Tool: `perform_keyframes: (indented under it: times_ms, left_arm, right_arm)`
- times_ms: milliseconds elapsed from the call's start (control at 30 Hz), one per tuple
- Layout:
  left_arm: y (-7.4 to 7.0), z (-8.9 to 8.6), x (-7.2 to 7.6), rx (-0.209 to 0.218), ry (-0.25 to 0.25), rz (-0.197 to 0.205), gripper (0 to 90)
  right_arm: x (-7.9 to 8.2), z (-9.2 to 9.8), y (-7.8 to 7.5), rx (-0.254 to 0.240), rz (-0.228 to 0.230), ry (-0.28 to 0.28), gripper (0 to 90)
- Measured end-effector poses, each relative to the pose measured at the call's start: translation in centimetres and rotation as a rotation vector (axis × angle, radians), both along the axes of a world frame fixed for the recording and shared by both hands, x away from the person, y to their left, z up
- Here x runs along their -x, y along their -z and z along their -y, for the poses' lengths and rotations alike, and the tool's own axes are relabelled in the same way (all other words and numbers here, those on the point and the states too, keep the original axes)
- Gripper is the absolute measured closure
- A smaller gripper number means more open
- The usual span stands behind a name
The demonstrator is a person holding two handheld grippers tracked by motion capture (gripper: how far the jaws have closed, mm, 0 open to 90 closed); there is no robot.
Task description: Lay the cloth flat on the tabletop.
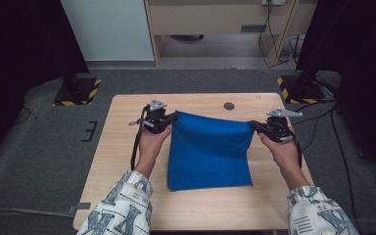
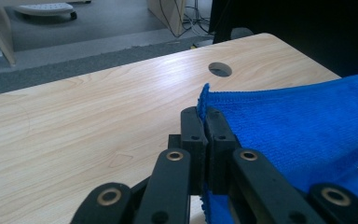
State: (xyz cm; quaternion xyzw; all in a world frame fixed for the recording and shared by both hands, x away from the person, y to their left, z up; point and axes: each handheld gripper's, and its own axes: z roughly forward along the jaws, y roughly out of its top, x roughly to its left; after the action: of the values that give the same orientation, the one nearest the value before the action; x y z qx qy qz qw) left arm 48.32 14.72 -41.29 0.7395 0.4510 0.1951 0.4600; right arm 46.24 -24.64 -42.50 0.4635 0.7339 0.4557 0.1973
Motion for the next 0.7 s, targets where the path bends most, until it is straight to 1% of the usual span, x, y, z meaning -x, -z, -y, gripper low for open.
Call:
perform_keyframes:
  times_ms: [100,167,300,333,400,467,533,633,700]
  left_arm:
    - [0.4,-0.1,-0.5,-0.007,-0.009,-0.006,87.5]
    - [0.7,-0.2,-0.7,-0.019,-0.014,-0.016,87.5]
    - [1.2,-0.5,-1.2,-0.013,-0.03,-0.021,87.4]
    - [1.3,-0.4,-1.3,-0.018,-0.03,-0.023,87.4]
    - [1.5,-0.3,-1.5,-0.02,-0.037,-0.028,87.4]
    - [1.9,-0.2,-1.7,-0.038,-0.046,-0.04,87.4]
    - [2.1,-0.2,-1.9,-0.034,-0.052,-0.05,87.4]
    - [2.2,-0.3,-2.0,-0.029,-0.048,-0.053,87.3]
    - [2.3,-0.4,-2.2,-0.026,-0.051,-0.064,86.9]
  right_arm:
    - [-0.7,-0.2,0.5,0.004,-0.012,0.001,85.4]
    - [-1.2,-0.4,0.8,0.005,-0.018,0.0,85.4]
    - [-2.2,-1.0,1.2,0.021,-0.038,-0.003,85.4]
    - [-2.4,-1.1,1.4,0.02,-0.05,0.001,85.4]
    - [-2.8,-1.2,1.5,0.031,-0.056,0.006,85.4]
    - [-3.3,-1.4,1.7,0.039,-0.066,0.011,85.3]
    - [-3.6,-1.5,1.7,0.044,-0.07,0.016,85.3]
    - [-4.0,-1.9,1.9,0.05,-0.077,0.023,85.2]
    - [-4.2,-2.1,2.0,0.054,-0.081,0.017,85.3]
